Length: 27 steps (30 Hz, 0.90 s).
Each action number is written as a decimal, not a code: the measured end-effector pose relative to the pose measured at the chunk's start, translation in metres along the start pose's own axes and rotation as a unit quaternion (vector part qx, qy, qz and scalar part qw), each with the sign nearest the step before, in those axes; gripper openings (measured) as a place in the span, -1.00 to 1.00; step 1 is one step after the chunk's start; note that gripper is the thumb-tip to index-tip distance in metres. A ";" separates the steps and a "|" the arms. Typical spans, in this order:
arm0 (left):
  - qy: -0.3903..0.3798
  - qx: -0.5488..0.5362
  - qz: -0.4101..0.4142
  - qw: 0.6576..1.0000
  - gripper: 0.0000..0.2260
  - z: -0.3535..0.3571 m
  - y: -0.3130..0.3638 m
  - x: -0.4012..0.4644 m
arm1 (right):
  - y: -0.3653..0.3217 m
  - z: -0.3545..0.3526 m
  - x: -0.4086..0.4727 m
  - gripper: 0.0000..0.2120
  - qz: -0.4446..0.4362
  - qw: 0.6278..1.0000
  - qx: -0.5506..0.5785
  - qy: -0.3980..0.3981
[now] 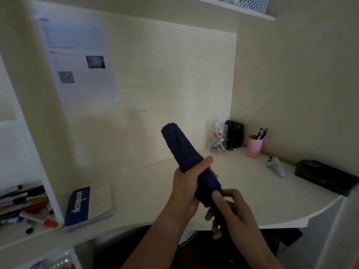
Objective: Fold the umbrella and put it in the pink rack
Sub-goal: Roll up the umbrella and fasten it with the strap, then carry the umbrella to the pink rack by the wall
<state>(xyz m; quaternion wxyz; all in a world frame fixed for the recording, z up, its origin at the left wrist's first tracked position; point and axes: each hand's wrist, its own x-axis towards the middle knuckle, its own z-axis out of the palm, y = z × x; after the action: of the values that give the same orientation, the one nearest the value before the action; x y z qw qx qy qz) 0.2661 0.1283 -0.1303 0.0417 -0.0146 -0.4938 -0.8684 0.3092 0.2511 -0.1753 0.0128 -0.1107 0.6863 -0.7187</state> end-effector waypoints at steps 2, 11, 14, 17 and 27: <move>0.029 -0.005 0.017 0.999 -0.78 0.001 -0.001 0.003 | 0.007 -0.001 -0.004 -0.58 -0.025 0.997 -0.039 0.057; -0.083 0.002 -0.042 0.996 -0.70 0.014 -0.026 -0.014 | 0.013 -0.025 -0.011 -0.55 0.117 0.981 0.144 -0.047; -0.028 0.290 0.110 0.950 -0.69 0.010 -0.038 -0.012 | -0.002 -0.048 -0.017 -0.82 -0.007 0.990 -0.055 0.133; -0.053 0.632 0.271 0.724 -0.78 0.004 -0.062 -0.016 | -0.032 -0.072 -0.027 -0.63 -0.045 0.983 -0.056 0.170; -0.283 0.693 0.327 0.577 -0.65 0.048 -0.110 -0.039 | -0.003 -0.189 -0.123 -0.59 0.046 0.979 0.120 0.159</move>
<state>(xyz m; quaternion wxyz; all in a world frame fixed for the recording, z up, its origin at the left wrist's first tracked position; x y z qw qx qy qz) 0.2942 0.2274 -0.2026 0.1788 -0.3864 -0.8937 -0.1413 0.3959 0.4585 -0.1962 -0.0499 0.0392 0.5931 -0.8026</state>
